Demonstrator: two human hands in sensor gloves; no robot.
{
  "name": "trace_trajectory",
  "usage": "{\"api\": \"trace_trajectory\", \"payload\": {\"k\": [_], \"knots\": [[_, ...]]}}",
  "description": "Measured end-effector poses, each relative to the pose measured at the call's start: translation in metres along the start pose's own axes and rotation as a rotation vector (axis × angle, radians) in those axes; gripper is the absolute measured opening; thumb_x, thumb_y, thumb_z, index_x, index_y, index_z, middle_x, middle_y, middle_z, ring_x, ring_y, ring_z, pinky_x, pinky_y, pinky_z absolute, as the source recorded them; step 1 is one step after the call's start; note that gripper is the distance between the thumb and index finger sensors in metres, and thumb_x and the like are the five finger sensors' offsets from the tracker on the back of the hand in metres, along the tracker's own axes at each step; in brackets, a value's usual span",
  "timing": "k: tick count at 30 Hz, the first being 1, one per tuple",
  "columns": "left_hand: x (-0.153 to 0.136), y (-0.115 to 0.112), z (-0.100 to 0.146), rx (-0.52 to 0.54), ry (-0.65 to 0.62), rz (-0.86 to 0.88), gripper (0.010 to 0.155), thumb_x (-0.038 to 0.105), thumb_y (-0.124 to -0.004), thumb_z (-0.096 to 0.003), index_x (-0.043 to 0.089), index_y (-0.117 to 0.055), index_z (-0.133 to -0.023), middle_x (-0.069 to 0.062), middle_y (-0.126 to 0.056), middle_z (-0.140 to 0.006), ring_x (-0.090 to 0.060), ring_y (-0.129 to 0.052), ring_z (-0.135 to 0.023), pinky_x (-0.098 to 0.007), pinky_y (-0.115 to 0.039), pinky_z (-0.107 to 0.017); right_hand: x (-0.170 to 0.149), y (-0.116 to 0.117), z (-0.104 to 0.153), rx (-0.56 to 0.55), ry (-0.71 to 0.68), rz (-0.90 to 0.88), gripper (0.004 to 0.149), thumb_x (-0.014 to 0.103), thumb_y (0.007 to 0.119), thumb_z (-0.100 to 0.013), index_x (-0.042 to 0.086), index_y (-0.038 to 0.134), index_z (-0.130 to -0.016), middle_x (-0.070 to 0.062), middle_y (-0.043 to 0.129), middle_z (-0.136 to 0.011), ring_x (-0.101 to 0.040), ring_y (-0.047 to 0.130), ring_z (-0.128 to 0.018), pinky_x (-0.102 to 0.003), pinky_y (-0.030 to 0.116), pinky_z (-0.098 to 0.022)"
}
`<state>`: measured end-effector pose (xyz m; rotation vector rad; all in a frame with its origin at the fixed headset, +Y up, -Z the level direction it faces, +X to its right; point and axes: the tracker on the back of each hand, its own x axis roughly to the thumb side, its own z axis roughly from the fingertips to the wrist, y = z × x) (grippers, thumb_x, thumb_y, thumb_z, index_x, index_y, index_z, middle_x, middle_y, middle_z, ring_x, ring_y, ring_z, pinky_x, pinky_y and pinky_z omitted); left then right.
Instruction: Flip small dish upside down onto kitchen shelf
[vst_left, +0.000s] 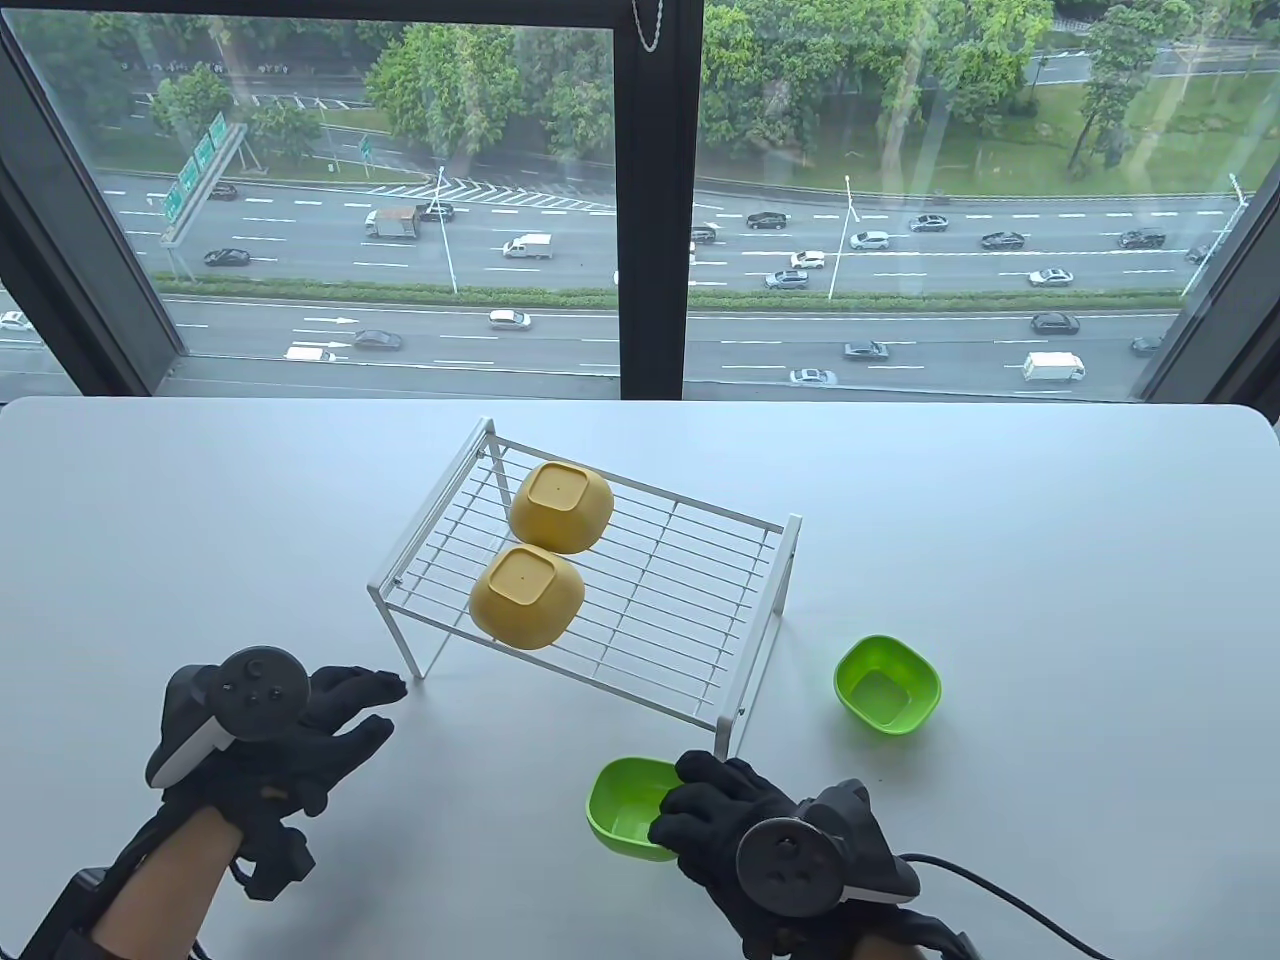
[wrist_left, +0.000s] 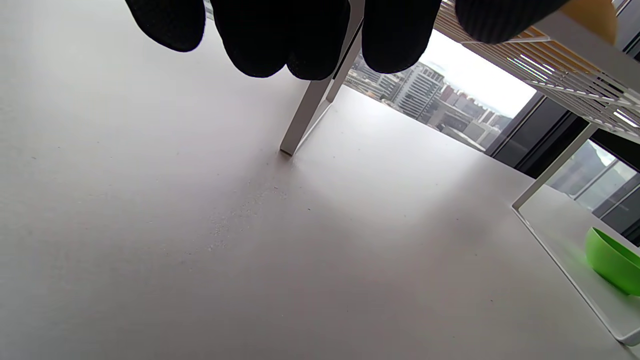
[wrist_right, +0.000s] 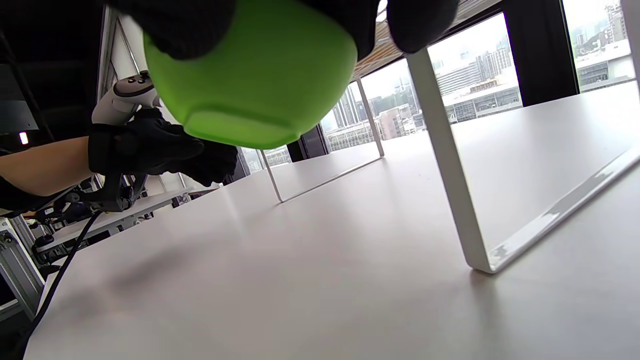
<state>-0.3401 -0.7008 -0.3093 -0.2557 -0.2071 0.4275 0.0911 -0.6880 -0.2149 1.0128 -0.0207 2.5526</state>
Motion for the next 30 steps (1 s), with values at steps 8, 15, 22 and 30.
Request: {"api": "trace_trajectory", "payload": {"k": [8,15,22,30], "knots": [[-0.007,0.002,-0.002,0.048,-0.024,0.031,0.061,0.057,-0.067,-0.043,0.036,-0.072,-0.101,0.0,-0.073,-0.11,-0.033,-0.075,-0.096,-0.06,-0.068,-0.072,-0.003,-0.022,0.012,-0.141,-0.007,-0.103,0.048,0.036,0.069,-0.044,0.037,0.07,-0.093,0.002,0.083,-0.092,-0.033,0.063,-0.097,-0.059,0.057,-0.073],[-0.007,0.003,-0.001,0.077,-0.045,0.046,0.061,0.057,-0.066,-0.043,0.035,-0.073,-0.1,0.0,-0.075,-0.109,-0.032,-0.077,-0.094,-0.06,-0.069,-0.072,-0.007,-0.036,0.021,-0.266,-0.016,-0.162,0.05,0.035,0.069,-0.044,0.035,0.07,-0.094,0.0,0.085,-0.088,-0.03,0.068,-0.093,-0.059,0.062,-0.07],[-0.009,0.004,0.0,0.08,-0.041,0.058,0.061,0.057,-0.066,-0.043,0.035,-0.073,-0.1,0.0,-0.075,-0.109,-0.033,-0.077,-0.094,-0.06,-0.069,-0.072,-0.021,-0.055,0.034,-0.447,0.0,-0.347,0.051,0.036,0.068,-0.045,0.035,0.069,-0.095,0.0,0.086,-0.085,-0.029,0.073,-0.089,-0.055,0.068,-0.069],[-0.008,0.006,0.0,0.073,-0.048,0.066,0.061,0.057,-0.066,-0.0432,0.035,-0.073,-0.1,0.0,-0.075,-0.109,-0.033,-0.077,-0.095,-0.06,-0.069,-0.072,-0.028,-0.06,0.035,-0.476,-0.012,-0.562,0.051,0.036,0.064,-0.047,0.034,0.064,-0.098,-0.002,0.083,-0.084,-0.031,0.072,-0.085,-0.056,0.064,-0.071]]}}
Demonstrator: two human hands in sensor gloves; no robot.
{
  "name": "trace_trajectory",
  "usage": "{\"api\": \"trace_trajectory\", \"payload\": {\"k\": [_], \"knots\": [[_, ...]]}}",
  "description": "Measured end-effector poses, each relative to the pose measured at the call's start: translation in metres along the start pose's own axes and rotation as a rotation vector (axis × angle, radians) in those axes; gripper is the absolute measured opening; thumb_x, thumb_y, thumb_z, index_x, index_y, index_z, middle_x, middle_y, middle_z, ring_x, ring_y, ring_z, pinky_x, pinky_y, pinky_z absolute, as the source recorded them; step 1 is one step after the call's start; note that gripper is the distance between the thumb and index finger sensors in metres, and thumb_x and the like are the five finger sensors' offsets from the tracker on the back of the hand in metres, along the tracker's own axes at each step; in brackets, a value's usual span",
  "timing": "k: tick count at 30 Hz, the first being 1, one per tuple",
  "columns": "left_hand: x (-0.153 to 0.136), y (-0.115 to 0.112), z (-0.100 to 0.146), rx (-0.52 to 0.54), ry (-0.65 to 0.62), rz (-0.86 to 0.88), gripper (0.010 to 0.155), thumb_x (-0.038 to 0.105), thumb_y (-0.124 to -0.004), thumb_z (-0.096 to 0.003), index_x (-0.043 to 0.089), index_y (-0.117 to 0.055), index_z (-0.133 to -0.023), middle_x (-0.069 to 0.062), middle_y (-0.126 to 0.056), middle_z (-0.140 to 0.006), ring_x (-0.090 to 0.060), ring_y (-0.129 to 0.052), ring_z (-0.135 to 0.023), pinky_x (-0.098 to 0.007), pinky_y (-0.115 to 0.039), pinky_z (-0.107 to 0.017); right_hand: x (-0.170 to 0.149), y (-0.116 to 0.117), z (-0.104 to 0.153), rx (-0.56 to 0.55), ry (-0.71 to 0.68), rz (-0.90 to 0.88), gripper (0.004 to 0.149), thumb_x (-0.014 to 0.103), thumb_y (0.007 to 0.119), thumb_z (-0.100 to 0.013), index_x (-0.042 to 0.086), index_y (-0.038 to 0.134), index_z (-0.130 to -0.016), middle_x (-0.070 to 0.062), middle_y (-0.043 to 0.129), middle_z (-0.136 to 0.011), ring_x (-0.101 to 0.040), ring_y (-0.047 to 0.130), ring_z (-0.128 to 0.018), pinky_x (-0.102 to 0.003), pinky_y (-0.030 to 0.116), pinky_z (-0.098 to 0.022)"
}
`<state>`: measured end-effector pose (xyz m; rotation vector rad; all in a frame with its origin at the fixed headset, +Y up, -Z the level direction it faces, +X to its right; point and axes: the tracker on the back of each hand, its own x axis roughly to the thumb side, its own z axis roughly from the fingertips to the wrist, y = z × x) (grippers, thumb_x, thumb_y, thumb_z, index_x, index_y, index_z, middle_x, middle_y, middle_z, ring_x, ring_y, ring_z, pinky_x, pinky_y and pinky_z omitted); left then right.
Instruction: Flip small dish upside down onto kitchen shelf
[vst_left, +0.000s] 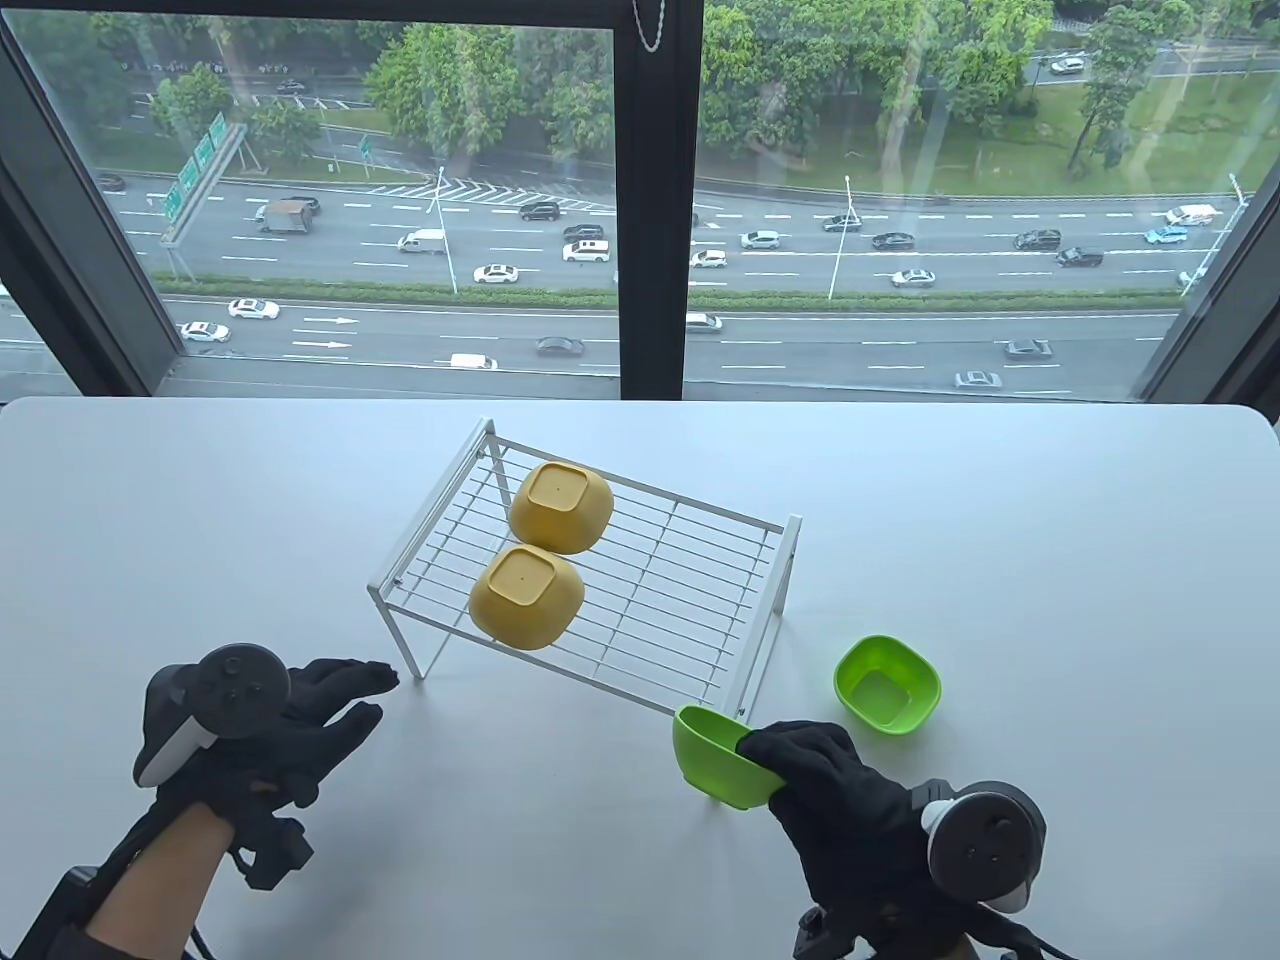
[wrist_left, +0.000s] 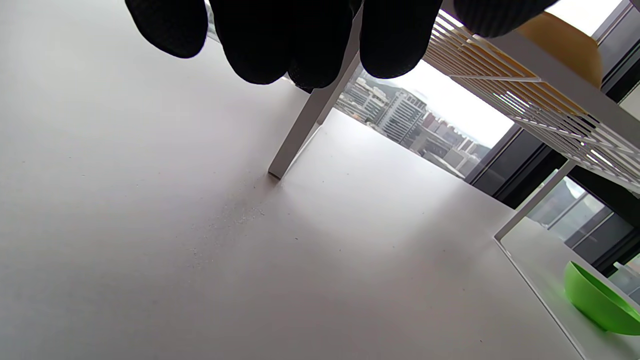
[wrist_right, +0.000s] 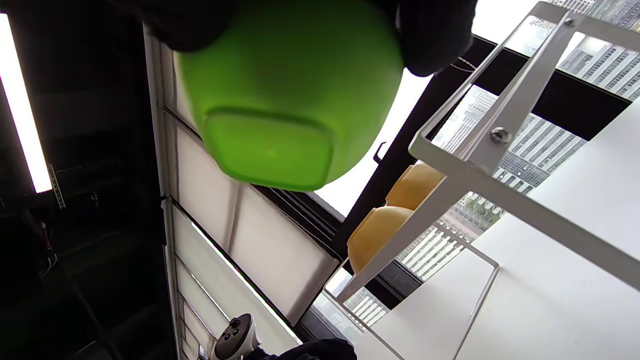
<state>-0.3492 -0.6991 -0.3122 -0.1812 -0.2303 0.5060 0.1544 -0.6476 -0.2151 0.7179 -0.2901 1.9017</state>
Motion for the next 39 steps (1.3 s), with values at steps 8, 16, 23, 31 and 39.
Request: {"api": "trace_trajectory", "payload": {"k": [8,16,23,31,39], "knots": [[0.001,0.003,0.002,0.007,-0.019,0.019,0.063,0.059,-0.061,-0.0429,0.035,-0.072,-0.1,0.0,-0.075,-0.109,-0.033,-0.077,-0.095,-0.06,-0.069,-0.071,0.01,-0.003,-0.015,-0.02,0.006,-0.063,0.052,0.039,0.06,-0.05,0.032,0.054,-0.102,-0.003,0.078,-0.082,-0.031,0.071,-0.079,-0.06,0.062,-0.07],[0.006,0.006,0.006,0.008,-0.048,0.035,0.064,0.06,-0.06,-0.0428,0.035,-0.072,-0.101,-0.001,-0.075,-0.109,-0.033,-0.077,-0.095,-0.06,-0.069,-0.071,0.021,-0.002,-0.038,0.02,0.061,-0.012,0.054,0.045,0.06,-0.053,0.027,0.048,-0.103,-0.002,0.075,-0.081,-0.029,0.07,-0.073,-0.063,0.065,-0.068],[0.014,0.01,0.012,0.014,-0.086,0.031,0.064,0.06,-0.06,-0.0429,0.034,-0.072,-0.101,-0.001,-0.074,-0.109,-0.034,-0.076,-0.095,-0.06,-0.069,-0.071,0.033,-0.003,-0.06,0.024,0.098,0.129,0.058,0.049,0.06,-0.053,0.026,0.043,-0.104,0.0,0.072,-0.081,-0.027,0.071,-0.07,-0.061,0.073,-0.064],[0.021,0.011,0.015,0.013,-0.115,0.005,0.064,0.059,-0.061,-0.043,0.034,-0.072,-0.101,-0.002,-0.074,-0.11,-0.034,-0.076,-0.095,-0.06,-0.068,-0.071,0.032,0.001,-0.075,0.038,0.163,0.185,0.062,0.051,0.064,-0.052,0.026,0.041,-0.104,0.0,0.071,-0.081,-0.026,0.07,-0.071,-0.06,0.074,-0.063],[0.028,0.012,0.019,0.013,-0.139,-0.008,0.064,0.059,-0.061,-0.0431,0.034,-0.072,-0.101,-0.002,-0.073,-0.11,-0.034,-0.075,-0.096,-0.06,-0.068,-0.072,0.033,0.005,-0.094,0.063,0.204,0.26,0.07,0.052,0.073,-0.05,0.026,0.039,-0.105,0.0,0.069,-0.083,-0.026,0.069,-0.072,-0.06,0.074,-0.063]]}}
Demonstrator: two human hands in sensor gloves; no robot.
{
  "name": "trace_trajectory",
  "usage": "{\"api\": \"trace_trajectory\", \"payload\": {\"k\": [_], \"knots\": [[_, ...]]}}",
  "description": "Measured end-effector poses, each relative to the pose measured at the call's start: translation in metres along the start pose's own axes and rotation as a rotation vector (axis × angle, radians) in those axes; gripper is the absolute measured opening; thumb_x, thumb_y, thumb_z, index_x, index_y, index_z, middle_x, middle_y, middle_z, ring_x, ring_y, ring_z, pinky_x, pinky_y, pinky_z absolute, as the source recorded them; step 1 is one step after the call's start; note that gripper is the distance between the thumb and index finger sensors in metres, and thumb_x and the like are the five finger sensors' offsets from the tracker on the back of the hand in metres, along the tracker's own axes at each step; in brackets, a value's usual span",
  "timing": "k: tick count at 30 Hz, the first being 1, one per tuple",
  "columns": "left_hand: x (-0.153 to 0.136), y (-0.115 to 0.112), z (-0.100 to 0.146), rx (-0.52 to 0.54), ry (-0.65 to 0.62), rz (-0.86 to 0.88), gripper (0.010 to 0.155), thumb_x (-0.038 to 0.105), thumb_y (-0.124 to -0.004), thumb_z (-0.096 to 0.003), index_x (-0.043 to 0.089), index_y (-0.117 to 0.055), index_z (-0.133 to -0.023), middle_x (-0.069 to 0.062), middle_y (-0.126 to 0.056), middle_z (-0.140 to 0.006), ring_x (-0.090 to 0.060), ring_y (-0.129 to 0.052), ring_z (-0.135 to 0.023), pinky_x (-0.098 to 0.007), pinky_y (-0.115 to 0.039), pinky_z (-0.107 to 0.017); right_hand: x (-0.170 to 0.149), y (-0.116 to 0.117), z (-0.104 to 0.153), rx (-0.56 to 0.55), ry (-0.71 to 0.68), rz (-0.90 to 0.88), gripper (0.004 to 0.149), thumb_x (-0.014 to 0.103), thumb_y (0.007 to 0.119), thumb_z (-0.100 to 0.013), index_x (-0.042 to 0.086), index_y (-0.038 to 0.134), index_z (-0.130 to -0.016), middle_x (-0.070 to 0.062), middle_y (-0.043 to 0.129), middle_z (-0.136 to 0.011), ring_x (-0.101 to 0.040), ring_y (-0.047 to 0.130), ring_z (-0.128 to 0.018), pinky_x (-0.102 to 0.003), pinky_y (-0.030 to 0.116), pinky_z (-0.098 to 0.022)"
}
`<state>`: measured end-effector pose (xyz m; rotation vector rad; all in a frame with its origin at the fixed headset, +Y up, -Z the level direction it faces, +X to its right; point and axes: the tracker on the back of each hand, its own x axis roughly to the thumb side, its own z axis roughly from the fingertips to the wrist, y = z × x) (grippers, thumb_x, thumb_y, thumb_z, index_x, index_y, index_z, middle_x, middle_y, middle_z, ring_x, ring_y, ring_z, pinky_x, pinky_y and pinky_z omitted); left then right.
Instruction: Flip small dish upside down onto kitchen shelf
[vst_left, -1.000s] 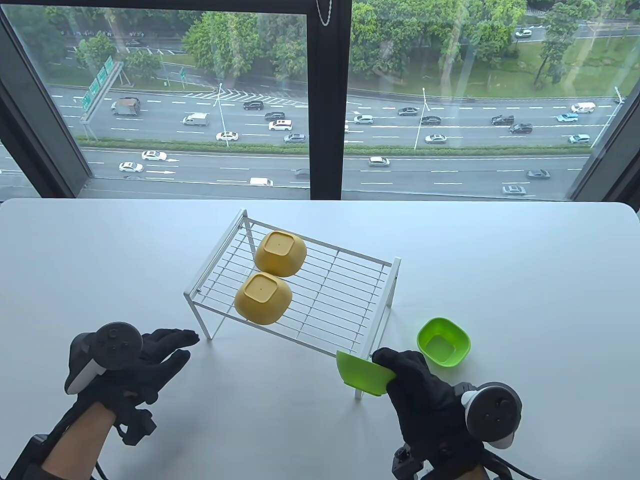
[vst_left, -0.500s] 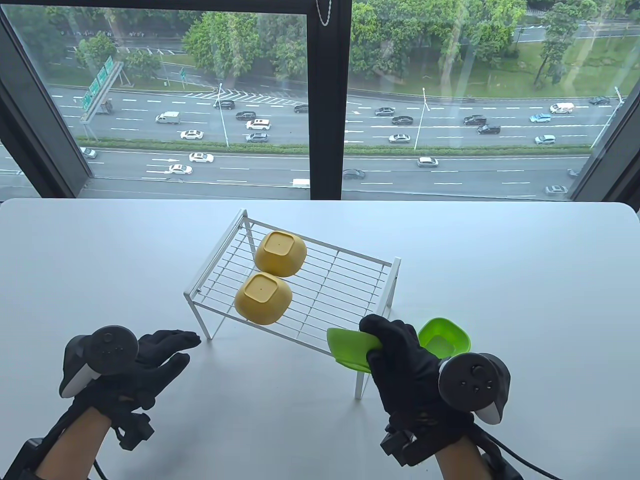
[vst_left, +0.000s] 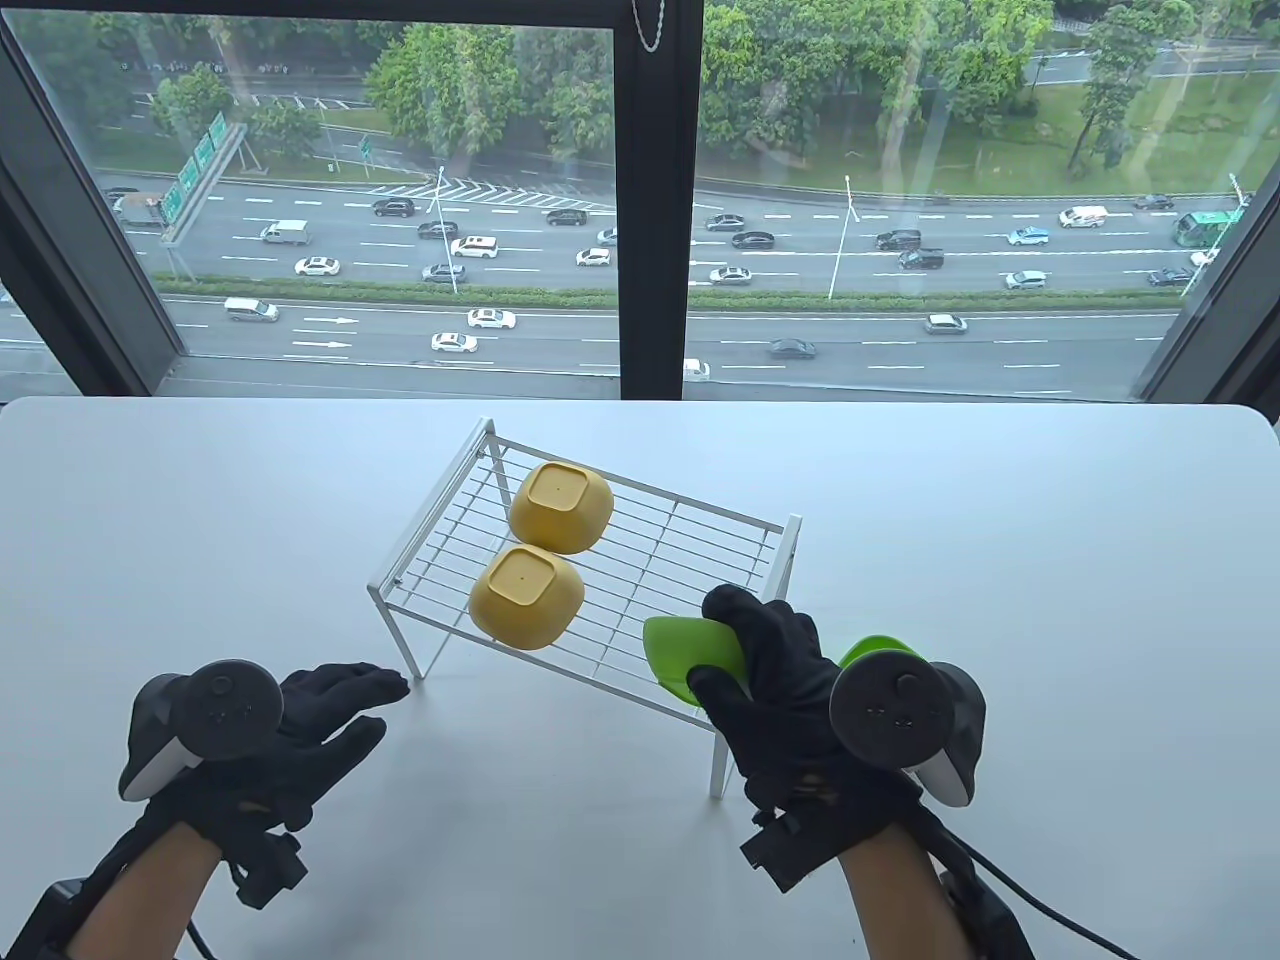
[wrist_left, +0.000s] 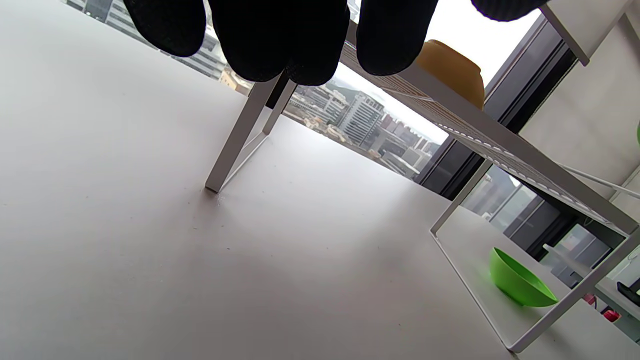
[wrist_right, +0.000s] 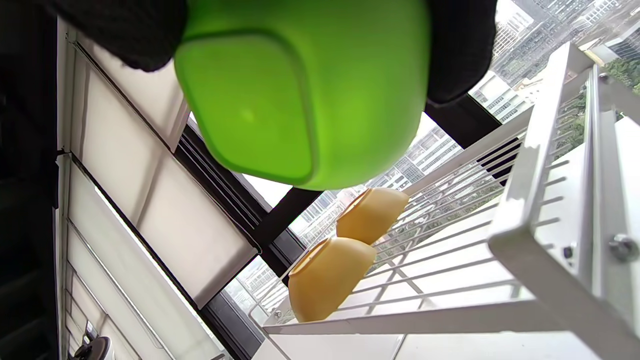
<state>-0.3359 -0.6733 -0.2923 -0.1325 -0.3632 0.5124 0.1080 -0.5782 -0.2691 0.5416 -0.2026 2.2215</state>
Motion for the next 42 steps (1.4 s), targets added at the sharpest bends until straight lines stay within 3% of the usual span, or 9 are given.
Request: {"api": "trace_trajectory", "payload": {"k": [5,10,18,27,42], "knots": [[-0.001,0.0,0.0,0.001,-0.004,0.003,0.064,0.059,-0.061,-0.0431,0.034,-0.072,-0.101,-0.001,-0.073,-0.11,-0.034,-0.075,-0.096,-0.06,-0.068,-0.072,0.01,-0.003,-0.011,0.004,-0.002,0.082,0.072,0.051,0.077,-0.049,0.025,0.039,-0.104,-0.001,0.068,-0.083,-0.027,0.068,-0.073,-0.061,0.071,-0.064],[0.001,-0.001,0.001,-0.011,-0.011,0.003,0.064,0.059,-0.061,-0.0432,0.034,-0.072,-0.101,-0.002,-0.073,-0.11,-0.034,-0.075,-0.096,-0.06,-0.068,-0.072,0.016,0.0,-0.02,-0.009,-0.002,0.311,0.069,0.047,0.076,-0.048,0.025,0.04,-0.103,-0.001,0.066,-0.084,-0.029,0.066,-0.076,-0.064,0.066,-0.067],[0.003,-0.002,0.002,-0.019,-0.014,0.005,0.064,0.059,-0.061,-0.0433,0.034,-0.071,-0.102,-0.002,-0.072,-0.111,-0.034,-0.075,-0.096,-0.06,-0.068,-0.072,0.01,0.008,-0.036,0.008,0.062,0.361,0.071,0.046,0.078,-0.048,0.024,0.039,-0.103,-0.002,0.066,-0.084,-0.029,0.065,-0.076,-0.064,0.064,-0.068],[0.004,-0.003,0.002,-0.029,-0.02,0.007,0.064,0.059,-0.061,-0.0433,0.034,-0.071,-0.102,-0.002,-0.072,-0.111,-0.034,-0.074,-0.096,-0.06,-0.068,-0.072,0.009,0.01,-0.057,0.09,0.126,0.515,0.084,0.039,0.09,-0.045,0.023,0.032,-0.104,-0.002,0.062,-0.086,-0.029,0.065,-0.076,-0.062,0.069,-0.066],[0.006,-0.005,0.002,-0.04,-0.024,0.014,0.064,0.059,-0.06,-0.0435,0.034,-0.071,-0.102,-0.002,-0.071,-0.112,-0.034,-0.073,-0.097,-0.061,-0.068,-0.072,0.01,0.025,-0.097,0.16,0.247,0.6,0.079,0.039,0.087,-0.044,0.029,0.042,-0.109,-0.011,0.056,-0.101,-0.039,0.064,-0.088,-0.059,0.074,-0.064]]}}
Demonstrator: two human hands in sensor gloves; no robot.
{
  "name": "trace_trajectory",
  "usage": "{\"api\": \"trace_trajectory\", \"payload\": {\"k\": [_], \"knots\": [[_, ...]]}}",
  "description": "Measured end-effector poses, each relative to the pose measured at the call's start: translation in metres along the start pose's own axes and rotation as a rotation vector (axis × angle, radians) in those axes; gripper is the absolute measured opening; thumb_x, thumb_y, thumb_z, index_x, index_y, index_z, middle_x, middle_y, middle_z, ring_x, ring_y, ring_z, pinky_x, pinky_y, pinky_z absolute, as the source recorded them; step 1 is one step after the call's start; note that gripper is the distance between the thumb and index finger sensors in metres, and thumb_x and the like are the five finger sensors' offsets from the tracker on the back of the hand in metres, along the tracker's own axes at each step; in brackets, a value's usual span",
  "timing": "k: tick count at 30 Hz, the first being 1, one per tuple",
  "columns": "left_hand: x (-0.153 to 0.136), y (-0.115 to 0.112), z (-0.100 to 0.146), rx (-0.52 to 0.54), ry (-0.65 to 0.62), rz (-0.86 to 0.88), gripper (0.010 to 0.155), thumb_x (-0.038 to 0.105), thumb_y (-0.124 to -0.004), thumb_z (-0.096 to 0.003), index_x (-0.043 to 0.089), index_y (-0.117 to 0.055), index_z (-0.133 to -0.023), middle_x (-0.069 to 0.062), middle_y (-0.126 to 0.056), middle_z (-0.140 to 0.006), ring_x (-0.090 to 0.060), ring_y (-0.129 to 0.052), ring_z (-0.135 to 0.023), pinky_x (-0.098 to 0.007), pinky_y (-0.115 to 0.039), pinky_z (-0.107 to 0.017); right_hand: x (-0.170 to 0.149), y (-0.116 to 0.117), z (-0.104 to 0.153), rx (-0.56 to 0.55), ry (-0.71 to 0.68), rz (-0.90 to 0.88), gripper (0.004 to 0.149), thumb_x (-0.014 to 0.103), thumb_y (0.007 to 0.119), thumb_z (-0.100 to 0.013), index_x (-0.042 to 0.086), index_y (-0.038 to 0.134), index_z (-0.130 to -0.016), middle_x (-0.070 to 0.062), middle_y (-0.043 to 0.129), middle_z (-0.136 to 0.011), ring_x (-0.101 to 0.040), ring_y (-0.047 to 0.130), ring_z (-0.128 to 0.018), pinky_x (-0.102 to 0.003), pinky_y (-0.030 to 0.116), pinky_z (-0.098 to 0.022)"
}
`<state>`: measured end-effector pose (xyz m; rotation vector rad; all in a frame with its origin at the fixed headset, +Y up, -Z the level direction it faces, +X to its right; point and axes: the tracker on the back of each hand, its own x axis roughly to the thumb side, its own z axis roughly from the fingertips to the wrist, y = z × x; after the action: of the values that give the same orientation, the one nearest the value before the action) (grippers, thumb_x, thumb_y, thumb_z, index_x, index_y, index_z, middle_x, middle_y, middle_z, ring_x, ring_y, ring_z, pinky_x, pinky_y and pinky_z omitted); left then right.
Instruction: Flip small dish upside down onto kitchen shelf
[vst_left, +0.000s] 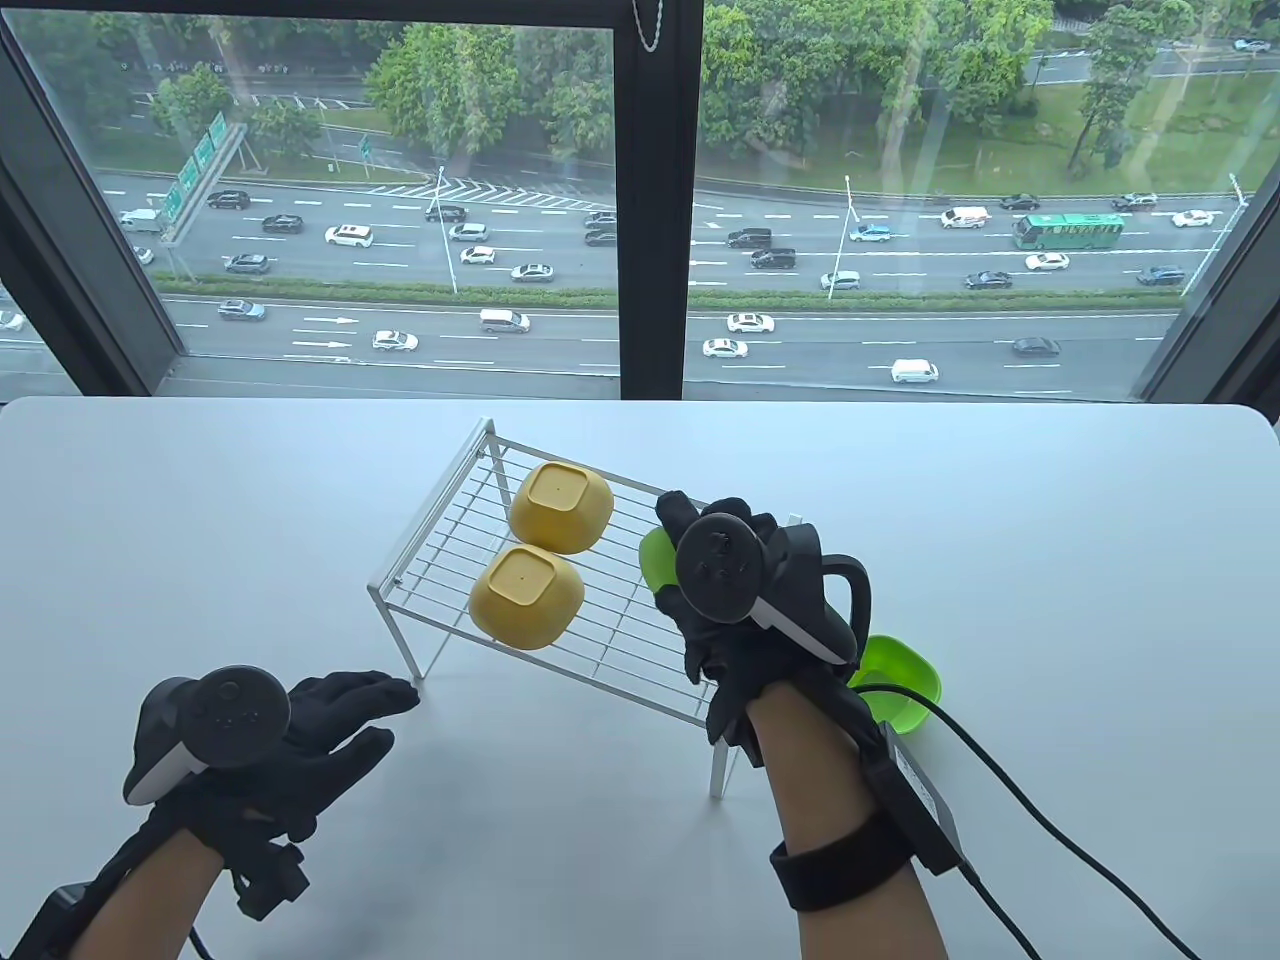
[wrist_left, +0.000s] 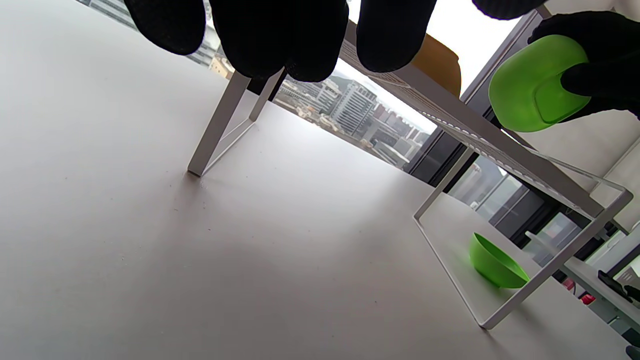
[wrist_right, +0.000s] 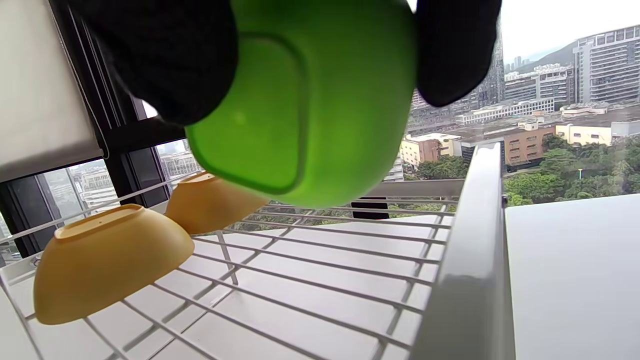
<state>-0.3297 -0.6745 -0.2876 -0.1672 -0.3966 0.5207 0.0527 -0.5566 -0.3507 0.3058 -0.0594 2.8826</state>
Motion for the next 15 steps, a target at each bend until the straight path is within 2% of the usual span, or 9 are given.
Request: {"api": "trace_trajectory", "payload": {"k": [8,15], "knots": [[-0.001,0.0,-0.001,-0.01,0.014,0.014,0.065,0.059,-0.06,-0.0435,0.034,-0.07,-0.102,-0.002,-0.07,-0.112,-0.034,-0.073,-0.097,-0.061,-0.067,-0.072,-0.007,0.003,-0.031,0.127,0.052,-0.079,0.077,0.038,0.084,-0.043,0.03,0.045,-0.109,-0.015,0.052,-0.106,-0.042,0.065,-0.089,-0.059,0.077,-0.063],[0.0,0.0,-0.001,-0.021,0.009,0.013,0.065,0.06,-0.06,-0.0435,0.034,-0.07,-0.103,-0.003,-0.07,-0.112,-0.035,-0.072,-0.098,-0.061,-0.067,-0.072,-0.005,0.009,-0.049,0.118,0.035,-0.036,0.065,0.033,0.081,-0.043,0.033,0.061,-0.105,-0.014,0.06,-0.109,-0.044,0.071,-0.091,-0.061,0.078,-0.061]]}}
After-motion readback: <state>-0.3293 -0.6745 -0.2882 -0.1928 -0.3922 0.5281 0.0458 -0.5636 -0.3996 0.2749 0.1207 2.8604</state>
